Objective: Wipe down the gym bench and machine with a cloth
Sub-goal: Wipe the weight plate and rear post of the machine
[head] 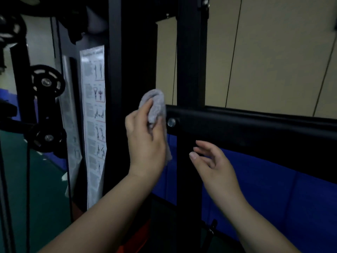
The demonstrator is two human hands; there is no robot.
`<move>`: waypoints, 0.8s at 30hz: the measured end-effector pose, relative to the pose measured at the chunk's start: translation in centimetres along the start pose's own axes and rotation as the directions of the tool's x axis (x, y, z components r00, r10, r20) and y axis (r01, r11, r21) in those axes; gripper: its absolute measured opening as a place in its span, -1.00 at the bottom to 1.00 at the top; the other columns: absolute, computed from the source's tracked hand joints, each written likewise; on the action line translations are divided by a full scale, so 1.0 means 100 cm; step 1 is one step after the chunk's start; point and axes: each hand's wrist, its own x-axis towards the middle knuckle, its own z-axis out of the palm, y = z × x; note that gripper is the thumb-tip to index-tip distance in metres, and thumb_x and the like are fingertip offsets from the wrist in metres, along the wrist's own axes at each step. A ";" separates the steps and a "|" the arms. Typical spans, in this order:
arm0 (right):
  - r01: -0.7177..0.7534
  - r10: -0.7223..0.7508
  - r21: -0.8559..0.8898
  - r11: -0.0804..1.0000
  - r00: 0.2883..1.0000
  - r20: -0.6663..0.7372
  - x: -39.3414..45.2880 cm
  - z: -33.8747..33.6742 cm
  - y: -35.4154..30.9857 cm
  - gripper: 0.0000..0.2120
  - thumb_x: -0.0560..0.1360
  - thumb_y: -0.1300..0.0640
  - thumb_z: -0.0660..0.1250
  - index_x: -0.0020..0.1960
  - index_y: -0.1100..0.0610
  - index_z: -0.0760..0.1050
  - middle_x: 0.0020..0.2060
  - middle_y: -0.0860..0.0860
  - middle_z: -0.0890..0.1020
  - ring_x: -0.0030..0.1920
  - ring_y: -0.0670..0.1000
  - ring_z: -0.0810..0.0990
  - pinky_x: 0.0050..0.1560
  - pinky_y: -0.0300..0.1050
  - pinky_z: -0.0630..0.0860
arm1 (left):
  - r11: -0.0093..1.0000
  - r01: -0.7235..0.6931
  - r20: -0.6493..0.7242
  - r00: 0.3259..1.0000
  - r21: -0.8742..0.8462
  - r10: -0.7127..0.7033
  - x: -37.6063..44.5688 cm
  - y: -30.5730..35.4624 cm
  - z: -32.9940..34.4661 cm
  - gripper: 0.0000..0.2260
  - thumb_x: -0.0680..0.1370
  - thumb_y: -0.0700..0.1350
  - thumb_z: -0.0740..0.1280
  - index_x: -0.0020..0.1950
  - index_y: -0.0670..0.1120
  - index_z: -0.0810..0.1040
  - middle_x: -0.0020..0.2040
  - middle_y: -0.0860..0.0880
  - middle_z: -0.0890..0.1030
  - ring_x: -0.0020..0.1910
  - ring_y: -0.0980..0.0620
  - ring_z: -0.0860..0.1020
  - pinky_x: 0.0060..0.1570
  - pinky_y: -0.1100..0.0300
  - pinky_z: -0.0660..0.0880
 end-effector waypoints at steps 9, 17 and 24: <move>0.009 -0.009 -0.051 0.999 1.000 0.014 -0.005 -0.017 -0.024 -0.66 0.49 0.09 0.37 0.13 -0.27 0.38 -0.04 -0.17 0.64 -0.04 -0.29 0.58 -0.02 -0.32 0.51 | 0.720 -0.393 0.426 0.892 0.572 0.149 0.039 -0.024 0.029 -0.54 0.53 -0.17 0.30 0.42 0.05 0.35 0.28 -0.06 0.38 0.08 -0.07 0.33 0.01 0.22 0.29; 0.404 -0.405 -0.426 0.809 0.910 0.093 0.005 -0.039 -0.070 -0.63 0.49 0.23 0.36 0.20 -0.13 0.48 0.07 -0.22 0.52 0.12 -0.29 0.47 0.15 -0.47 0.36 | 0.760 -0.505 0.549 0.802 0.409 0.237 0.053 0.019 0.040 -0.66 0.59 0.10 0.17 0.38 0.22 0.39 0.30 0.02 0.39 0.18 -0.07 0.31 0.16 0.04 0.34; 0.354 -0.380 -0.820 0.449 0.907 0.184 0.038 -0.074 -0.103 -0.59 0.53 0.03 0.30 0.37 -0.10 0.38 0.15 -0.10 0.45 0.18 -0.08 0.39 0.20 -0.17 0.38 | 0.713 -0.372 0.565 0.824 0.594 -0.040 0.099 -0.016 0.043 -0.73 0.63 0.01 0.16 0.29 0.16 0.51 0.24 0.00 0.44 0.19 -0.11 0.39 0.16 0.16 0.28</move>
